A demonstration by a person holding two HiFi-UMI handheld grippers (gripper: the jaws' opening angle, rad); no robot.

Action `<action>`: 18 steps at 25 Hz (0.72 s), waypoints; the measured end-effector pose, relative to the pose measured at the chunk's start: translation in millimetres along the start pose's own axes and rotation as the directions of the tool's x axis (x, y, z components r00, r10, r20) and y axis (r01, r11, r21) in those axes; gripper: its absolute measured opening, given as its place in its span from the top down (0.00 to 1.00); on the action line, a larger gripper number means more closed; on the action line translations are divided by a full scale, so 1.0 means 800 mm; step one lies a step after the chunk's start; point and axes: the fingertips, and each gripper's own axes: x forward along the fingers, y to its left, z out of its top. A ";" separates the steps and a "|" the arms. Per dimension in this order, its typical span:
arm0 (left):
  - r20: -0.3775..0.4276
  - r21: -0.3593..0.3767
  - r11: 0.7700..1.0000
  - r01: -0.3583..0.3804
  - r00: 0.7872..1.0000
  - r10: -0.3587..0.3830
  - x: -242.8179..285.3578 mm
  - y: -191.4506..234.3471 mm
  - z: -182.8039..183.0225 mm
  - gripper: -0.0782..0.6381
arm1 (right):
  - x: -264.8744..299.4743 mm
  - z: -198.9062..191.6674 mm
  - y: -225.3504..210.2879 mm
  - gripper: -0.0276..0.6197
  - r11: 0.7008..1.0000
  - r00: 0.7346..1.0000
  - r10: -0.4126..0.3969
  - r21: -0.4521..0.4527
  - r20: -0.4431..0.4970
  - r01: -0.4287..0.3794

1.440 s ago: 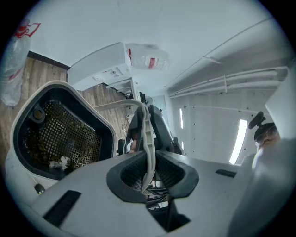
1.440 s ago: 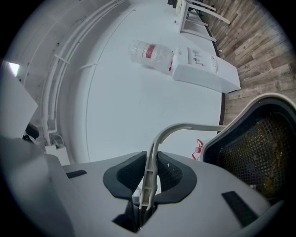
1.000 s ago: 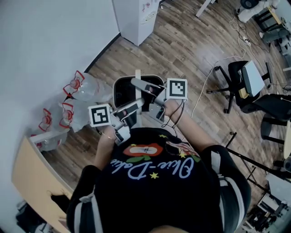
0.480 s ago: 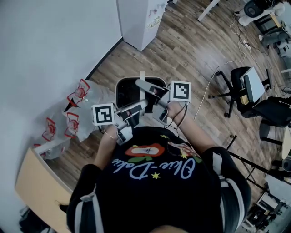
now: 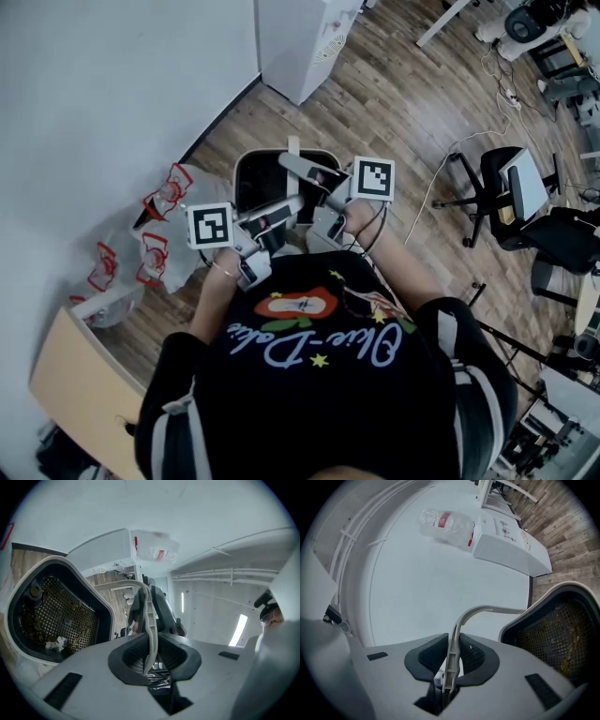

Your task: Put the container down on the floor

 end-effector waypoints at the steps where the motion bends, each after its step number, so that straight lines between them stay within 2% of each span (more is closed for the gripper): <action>1: 0.006 -0.001 1.000 0.000 1.000 0.000 -0.001 0.001 0.006 0.82 | 0.006 0.002 0.000 0.87 1.000 1.000 0.002 0.002 -0.006 -0.002; 5: 0.044 -0.024 1.000 0.002 0.999 -0.001 0.000 0.008 0.029 0.82 | 0.029 0.014 -0.008 0.87 1.000 0.999 0.007 0.018 -0.045 -0.006; 10: 0.126 -0.063 0.998 -0.013 0.992 0.021 0.011 0.023 0.066 0.82 | 0.058 0.037 -0.024 0.87 0.999 0.990 0.011 0.051 -0.139 -0.004; 18: 0.259 -0.097 0.993 -0.062 0.962 0.085 0.030 0.048 0.133 0.82 | 0.106 0.085 -0.044 0.87 0.998 0.960 0.028 0.058 -0.280 -0.012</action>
